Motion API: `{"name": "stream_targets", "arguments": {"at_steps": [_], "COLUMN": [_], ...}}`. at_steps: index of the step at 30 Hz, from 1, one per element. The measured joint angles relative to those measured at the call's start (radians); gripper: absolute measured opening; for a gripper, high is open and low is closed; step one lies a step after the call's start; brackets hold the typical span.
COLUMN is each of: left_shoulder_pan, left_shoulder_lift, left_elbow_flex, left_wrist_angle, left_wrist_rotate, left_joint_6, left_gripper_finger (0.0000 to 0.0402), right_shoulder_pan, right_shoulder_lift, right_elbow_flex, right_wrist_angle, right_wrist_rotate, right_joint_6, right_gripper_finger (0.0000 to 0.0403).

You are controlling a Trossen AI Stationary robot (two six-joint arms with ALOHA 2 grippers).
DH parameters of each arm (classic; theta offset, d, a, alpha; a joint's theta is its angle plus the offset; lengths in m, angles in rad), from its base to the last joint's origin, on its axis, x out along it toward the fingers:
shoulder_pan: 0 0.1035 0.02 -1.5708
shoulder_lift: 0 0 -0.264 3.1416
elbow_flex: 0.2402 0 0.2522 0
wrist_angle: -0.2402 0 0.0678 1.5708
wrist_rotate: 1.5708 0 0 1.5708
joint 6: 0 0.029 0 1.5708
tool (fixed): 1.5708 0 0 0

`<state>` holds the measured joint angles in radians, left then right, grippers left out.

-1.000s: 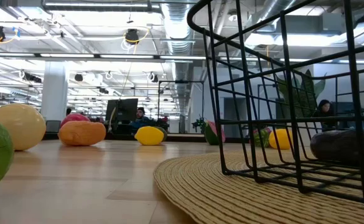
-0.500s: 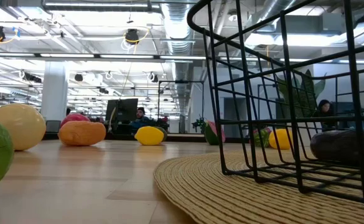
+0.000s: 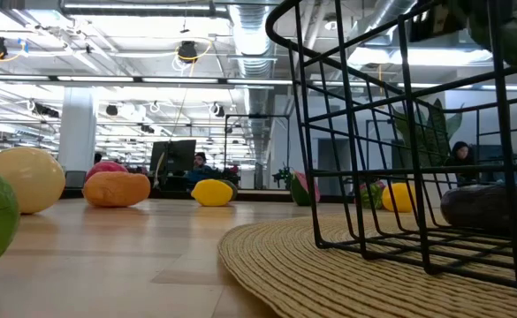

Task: Build produce basket
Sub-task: Put the green chili pepper into the mesh basket

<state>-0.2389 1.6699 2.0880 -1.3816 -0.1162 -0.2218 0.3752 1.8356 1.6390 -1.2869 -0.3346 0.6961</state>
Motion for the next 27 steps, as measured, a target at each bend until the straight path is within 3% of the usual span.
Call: {"name": "stream_targets", "arguments": {"at_steps": [6,27], "left_shoulder_pan": [0.000,0.000], "left_shoulder_lift": [0.000,0.001], "left_elbow_flex": [0.000,0.000], "left_wrist_angle": [0.000,0.000], "left_wrist_rotate": [0.000,0.000], "left_joint_6": [0.000,-0.007], "left_gripper_finger": [0.0195,0.0195], "right_shoulder_pan": [-0.005,-0.010], "right_shoulder_lift": [0.065,0.116], "right_elbow_flex": [0.000,-0.001], "right_wrist_angle": [0.008,0.099], "right_wrist_rotate": [-0.061,-0.037], "right_joint_6": [-0.090,-0.141], "right_gripper_finger": [0.0014,0.0014]}}
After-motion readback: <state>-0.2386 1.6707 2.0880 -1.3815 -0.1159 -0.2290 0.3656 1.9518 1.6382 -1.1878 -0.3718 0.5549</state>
